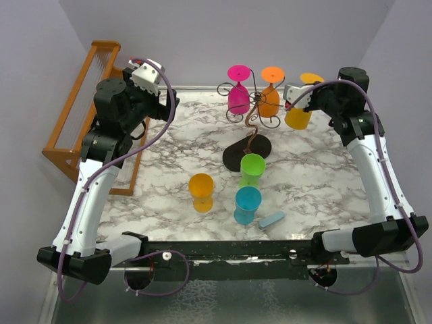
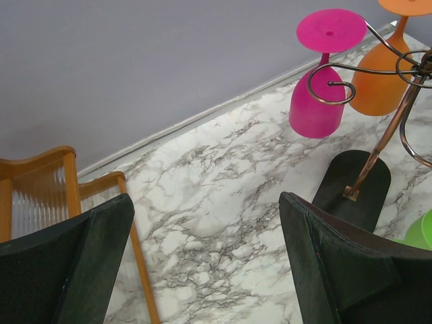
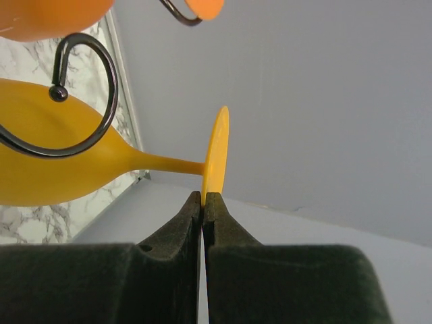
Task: Place the wine glass upside down on the wine glass rack
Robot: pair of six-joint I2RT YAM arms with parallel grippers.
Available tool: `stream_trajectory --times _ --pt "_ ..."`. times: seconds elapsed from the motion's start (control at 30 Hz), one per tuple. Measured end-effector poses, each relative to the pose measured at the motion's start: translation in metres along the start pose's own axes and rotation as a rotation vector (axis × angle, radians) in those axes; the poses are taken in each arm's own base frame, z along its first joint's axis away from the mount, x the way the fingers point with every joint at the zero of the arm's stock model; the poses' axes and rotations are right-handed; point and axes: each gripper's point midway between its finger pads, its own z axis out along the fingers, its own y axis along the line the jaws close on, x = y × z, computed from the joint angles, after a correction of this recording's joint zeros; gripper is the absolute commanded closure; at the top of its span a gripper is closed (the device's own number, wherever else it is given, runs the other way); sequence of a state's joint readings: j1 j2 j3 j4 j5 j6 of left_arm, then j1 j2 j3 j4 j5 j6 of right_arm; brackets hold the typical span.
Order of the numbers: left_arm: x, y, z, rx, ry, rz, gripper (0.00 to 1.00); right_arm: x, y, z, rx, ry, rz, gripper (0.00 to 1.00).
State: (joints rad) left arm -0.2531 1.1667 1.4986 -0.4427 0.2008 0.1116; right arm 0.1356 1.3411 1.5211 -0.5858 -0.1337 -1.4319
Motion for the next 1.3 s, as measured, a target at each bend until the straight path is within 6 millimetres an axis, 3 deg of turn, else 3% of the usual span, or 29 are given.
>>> stream_trajectory --times 0.67,1.3 --pt "0.0 -0.001 0.0 0.01 -0.001 -0.001 0.08 -0.051 -0.003 -0.004 -0.089 -0.27 -0.043 0.99" --pt "0.0 -0.002 0.0 0.015 -0.002 -0.001 0.08 -0.076 0.01 -0.004 -0.144 -0.42 -0.071 0.99"
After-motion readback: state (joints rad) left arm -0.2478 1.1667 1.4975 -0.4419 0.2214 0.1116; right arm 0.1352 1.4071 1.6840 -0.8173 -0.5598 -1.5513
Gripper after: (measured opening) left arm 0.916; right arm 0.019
